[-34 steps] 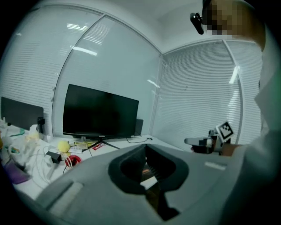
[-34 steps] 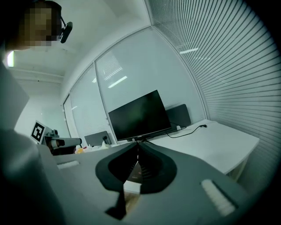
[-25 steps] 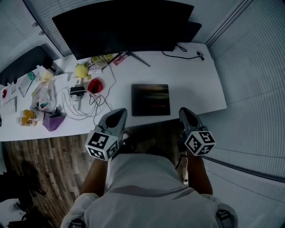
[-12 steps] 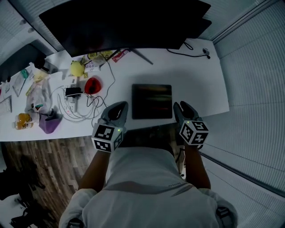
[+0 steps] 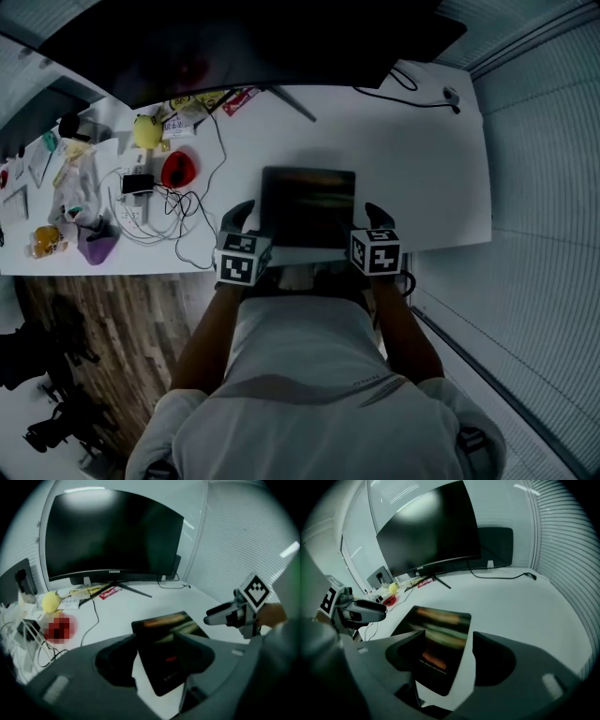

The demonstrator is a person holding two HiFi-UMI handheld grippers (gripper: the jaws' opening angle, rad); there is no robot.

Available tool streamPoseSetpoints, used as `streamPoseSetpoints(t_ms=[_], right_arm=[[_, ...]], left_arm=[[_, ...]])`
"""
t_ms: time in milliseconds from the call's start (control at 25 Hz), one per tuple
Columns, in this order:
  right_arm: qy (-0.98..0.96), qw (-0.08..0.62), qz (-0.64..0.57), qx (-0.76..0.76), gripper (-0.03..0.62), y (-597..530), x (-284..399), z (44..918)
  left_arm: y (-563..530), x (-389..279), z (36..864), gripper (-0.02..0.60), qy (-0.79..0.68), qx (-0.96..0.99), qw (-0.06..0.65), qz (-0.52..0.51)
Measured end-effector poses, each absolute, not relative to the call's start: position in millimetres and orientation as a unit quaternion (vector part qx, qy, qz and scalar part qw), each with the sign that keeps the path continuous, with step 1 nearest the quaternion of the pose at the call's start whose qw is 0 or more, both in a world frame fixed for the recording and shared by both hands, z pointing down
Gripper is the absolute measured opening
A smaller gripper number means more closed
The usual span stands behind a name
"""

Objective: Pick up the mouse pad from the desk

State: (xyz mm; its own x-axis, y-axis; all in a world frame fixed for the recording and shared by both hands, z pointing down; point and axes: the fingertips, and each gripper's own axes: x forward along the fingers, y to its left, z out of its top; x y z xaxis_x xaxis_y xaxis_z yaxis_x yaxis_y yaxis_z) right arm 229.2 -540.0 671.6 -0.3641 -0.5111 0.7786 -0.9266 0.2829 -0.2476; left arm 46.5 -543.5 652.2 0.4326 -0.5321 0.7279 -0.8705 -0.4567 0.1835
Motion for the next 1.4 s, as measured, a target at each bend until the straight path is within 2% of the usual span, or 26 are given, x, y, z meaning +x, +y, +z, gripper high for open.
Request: streamPoseSetpoints(t_ms=[200, 600, 720, 1040, 1160, 1280, 1400], right_arm=[[-0.740, 0.342, 0.368, 0.447, 0.333, -533.4, 223.1, 714.1], [-0.732, 0.378, 0.361, 0.438, 0.336, -527.1, 215.2, 733.6], [-0.725, 0.389, 0.349, 0.448, 0.334, -528.1, 212.5, 735.1], [-0.717, 0.390, 0.342, 0.466, 0.313, -526.1, 206.0, 736.1], [-0.717, 0.386, 0.343, 0.469, 0.208, -520.9, 196.6, 734.8], [-0.719, 0.381, 0.352, 0.463, 0.149, -516.6, 189.5, 733.6], [-0.728, 0.378, 0.342, 0.459, 0.097, -514.5, 182.9, 729.7]], left_arm=[[-538.2, 56.3, 705.2, 0.306, -0.427, 0.766, 0.295, 0.379], [-527.6, 61.4, 742.2, 0.341, -0.413, 0.748, 0.302, 0.423], [-526.7, 65.7, 739.6, 0.310, -0.419, 0.746, 0.307, 0.416], [-527.6, 64.6, 740.8, 0.287, -0.426, 0.741, 0.314, 0.414], [-523.7, 64.2, 738.7, 0.261, -0.426, 0.739, 0.323, 0.411], [-521.9, 67.1, 730.8, 0.153, -0.420, 0.741, 0.342, 0.397], [-518.2, 71.5, 727.5, 0.112, -0.408, 0.748, 0.345, 0.393]])
